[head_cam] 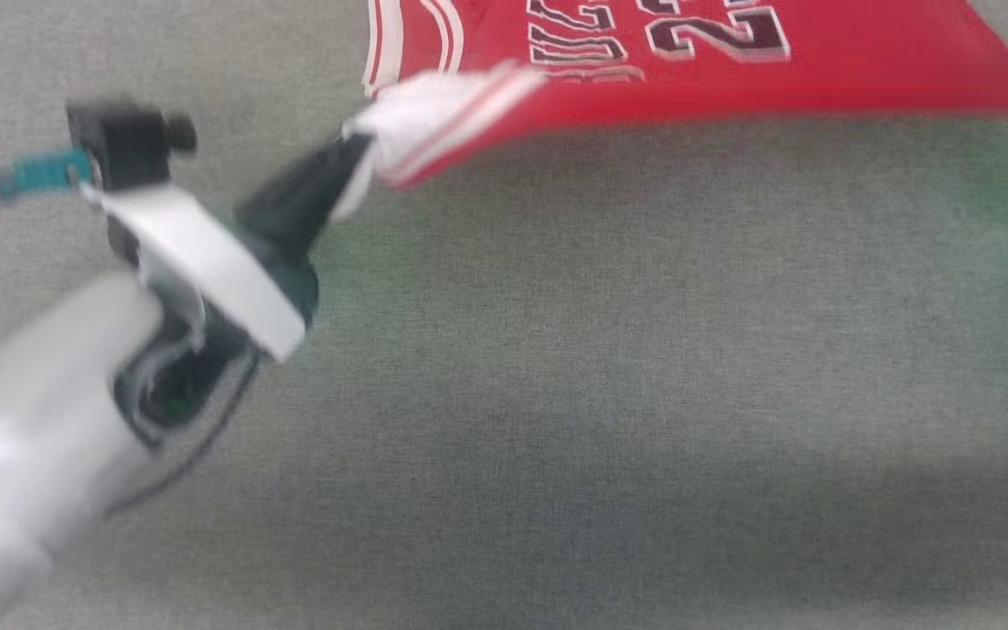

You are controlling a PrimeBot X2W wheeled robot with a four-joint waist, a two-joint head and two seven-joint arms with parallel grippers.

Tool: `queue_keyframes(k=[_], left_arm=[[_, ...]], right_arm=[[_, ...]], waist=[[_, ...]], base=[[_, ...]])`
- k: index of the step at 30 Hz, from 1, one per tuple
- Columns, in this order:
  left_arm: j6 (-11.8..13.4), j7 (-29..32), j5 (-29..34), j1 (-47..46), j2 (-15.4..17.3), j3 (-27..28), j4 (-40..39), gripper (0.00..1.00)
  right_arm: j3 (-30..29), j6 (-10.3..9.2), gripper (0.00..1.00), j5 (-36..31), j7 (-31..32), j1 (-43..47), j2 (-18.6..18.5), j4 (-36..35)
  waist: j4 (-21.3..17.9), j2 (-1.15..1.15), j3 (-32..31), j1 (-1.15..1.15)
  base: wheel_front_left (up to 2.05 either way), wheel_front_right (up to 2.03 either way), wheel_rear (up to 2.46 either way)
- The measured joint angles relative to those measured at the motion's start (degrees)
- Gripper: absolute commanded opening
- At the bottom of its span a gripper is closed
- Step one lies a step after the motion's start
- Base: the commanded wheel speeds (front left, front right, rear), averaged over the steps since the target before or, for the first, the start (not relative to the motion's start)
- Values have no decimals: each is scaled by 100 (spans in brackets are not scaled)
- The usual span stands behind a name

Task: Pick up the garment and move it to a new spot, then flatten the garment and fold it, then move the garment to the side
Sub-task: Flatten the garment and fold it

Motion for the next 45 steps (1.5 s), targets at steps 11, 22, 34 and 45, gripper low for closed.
queue_keyframes(k=[11,22,34,45], left_arm=[[1,-15,884,1891,552,274,-1036,0],[5,-15,1262,3789,1121,933,-2196,0],[7,313,1310,2798,853,1266,-2447,0],[7,1004,834,1090,259,590,-1033,0]], right_arm=[[-699,-1,0,656,546,2526,-358,-1783],[-2070,-3,0,676,1221,5067,118,-3605],[-2737,-8,0,103,1886,4231,890,-3980],[-2313,-9,0,-354,2003,2634,1004,-2821]], waist=[[-65,0,-449,0],[-159,0,-633,0],[-171,0,-433,0],[-203,0,104,0]], base=[[0,0,0],[0,0,0],[0,0,0],[0,0,0]])
